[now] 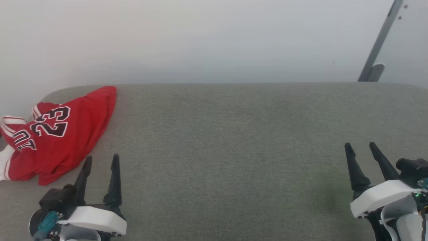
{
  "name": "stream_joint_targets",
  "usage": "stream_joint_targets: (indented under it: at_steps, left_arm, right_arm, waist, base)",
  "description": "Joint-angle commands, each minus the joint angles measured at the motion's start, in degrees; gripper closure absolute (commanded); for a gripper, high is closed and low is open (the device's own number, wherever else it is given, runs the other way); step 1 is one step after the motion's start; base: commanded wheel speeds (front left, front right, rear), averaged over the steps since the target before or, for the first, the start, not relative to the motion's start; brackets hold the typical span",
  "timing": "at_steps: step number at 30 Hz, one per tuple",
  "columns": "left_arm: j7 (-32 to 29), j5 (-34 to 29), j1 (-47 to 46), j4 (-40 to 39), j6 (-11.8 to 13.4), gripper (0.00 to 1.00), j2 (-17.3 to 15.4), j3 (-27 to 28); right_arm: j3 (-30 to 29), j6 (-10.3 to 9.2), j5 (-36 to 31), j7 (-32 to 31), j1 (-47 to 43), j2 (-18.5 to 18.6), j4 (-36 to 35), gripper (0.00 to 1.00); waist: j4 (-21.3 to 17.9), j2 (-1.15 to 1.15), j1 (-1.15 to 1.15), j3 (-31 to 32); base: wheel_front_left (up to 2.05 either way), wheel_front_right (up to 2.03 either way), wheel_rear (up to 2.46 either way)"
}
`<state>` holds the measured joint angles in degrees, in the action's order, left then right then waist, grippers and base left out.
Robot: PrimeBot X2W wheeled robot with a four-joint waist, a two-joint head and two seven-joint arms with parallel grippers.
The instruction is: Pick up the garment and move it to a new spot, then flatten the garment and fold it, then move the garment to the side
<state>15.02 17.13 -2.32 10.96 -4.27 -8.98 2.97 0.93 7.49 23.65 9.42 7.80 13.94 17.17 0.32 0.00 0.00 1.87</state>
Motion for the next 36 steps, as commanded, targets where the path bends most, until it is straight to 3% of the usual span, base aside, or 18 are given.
stream_joint_targets:
  at_steps: [1,24,36]
  left_arm:
    - [0.2,0.0,-0.1,0.1,0.0,0.0,-0.2,0.5]
    - [-1.5,2.3,1.9,0.3,2.3,0.0,-3.0,4.2]
    - [-2.6,2.8,2.4,-1.1,3.5,0.0,-3.3,4.4]
  right_arm:
    - [0.2,0.0,-0.2,0.1,-0.4,-0.4,-0.2,0.0]
    - [6.3,-0.01,1.3,-0.8,-0.1,-1.0,-0.5,0.0]
    - [7.2,-0.01,1.4,-0.1,0.4,-1.5,0.6,0.0]
  waist:
    - [0.6,0.0,0.0,0.3]
    - [14.3,0.0,0.0,3.3]
    - [17.9,0.0,0.0,3.5]
  base:
    - [0.0,0.0,0.0]
    - [0.0,0.0,0.0]
    - [0.0,0.0,0.0]
